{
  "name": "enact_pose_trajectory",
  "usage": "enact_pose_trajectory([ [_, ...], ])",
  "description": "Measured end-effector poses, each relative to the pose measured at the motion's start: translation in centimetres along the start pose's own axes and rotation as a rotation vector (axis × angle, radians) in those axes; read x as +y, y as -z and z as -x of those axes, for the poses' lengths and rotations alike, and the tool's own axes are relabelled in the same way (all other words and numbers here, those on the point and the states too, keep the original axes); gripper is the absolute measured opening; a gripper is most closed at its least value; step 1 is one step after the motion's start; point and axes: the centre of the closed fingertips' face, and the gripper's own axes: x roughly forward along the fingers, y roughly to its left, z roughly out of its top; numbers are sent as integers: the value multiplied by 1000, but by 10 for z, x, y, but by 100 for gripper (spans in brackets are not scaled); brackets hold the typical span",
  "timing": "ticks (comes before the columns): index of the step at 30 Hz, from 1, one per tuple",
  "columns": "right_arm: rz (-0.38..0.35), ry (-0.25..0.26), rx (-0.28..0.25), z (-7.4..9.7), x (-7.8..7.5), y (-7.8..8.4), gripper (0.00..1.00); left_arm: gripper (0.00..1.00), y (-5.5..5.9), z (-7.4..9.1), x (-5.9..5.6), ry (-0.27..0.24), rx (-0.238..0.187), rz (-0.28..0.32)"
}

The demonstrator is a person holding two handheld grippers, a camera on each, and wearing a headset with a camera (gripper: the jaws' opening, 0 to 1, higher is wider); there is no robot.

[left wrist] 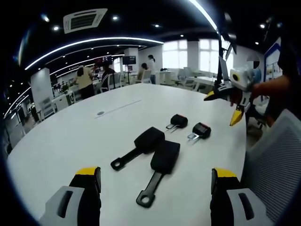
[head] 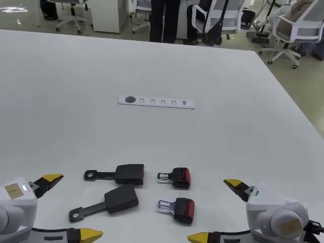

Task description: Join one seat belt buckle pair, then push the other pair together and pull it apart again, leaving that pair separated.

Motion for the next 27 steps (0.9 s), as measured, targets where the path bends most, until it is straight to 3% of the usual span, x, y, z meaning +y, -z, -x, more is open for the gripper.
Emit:
enact_pose_trajectory([
  [16,53,-63,45,-5,1,4,81,90,3,-16,0,71,82,-66],
  [23,97,-115,80,-10,5,8,71,79,8,-29,-3,125,134,-109],
  [27,123,-140,101,-15,5,12,64,73,3,-36,-7,159,145,-126],
])
